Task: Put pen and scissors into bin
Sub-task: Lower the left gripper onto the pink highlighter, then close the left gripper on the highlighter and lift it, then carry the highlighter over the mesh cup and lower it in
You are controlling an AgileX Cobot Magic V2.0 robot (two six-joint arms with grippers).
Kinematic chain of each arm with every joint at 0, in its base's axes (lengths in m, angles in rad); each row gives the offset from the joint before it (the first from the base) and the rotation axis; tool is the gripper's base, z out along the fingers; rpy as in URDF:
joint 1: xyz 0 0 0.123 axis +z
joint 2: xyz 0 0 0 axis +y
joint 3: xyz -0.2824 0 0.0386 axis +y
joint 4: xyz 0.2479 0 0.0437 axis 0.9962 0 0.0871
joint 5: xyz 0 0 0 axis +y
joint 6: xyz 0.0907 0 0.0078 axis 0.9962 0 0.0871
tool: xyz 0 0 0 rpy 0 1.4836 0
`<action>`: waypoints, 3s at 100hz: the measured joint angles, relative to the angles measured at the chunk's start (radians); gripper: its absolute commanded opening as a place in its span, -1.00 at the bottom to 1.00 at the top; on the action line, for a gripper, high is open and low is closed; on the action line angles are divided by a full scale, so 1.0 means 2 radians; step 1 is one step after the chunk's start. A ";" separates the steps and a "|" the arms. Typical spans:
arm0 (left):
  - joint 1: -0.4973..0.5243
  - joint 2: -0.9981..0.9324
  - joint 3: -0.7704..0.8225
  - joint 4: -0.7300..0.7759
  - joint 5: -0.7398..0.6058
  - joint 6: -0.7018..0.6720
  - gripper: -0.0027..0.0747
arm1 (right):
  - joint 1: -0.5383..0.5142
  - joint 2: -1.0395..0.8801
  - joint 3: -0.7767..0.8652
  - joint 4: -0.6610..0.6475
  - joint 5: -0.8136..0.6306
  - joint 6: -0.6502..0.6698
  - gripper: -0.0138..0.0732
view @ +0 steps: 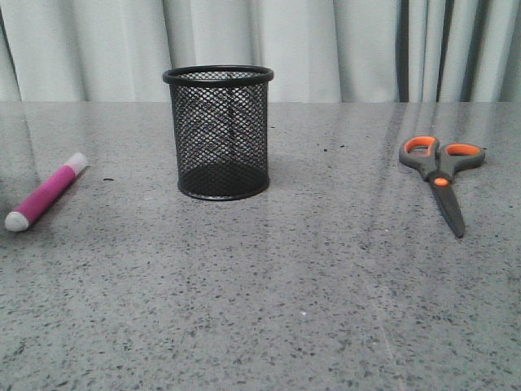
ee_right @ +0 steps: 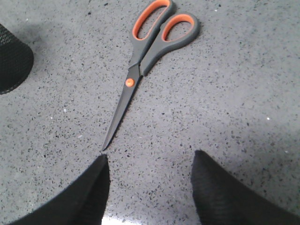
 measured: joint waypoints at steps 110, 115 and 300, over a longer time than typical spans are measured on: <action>-0.140 0.262 -0.157 0.278 0.000 -0.205 -0.17 | 0.000 0.062 -0.055 0.003 0.001 -0.023 0.13; -0.140 0.268 -0.157 0.279 -0.002 -0.205 -0.17 | 0.000 0.062 -0.055 0.003 0.001 -0.023 0.13; -0.222 0.131 -0.159 0.296 -0.243 -0.216 -0.98 | 0.000 0.062 -0.055 0.004 0.001 -0.026 0.13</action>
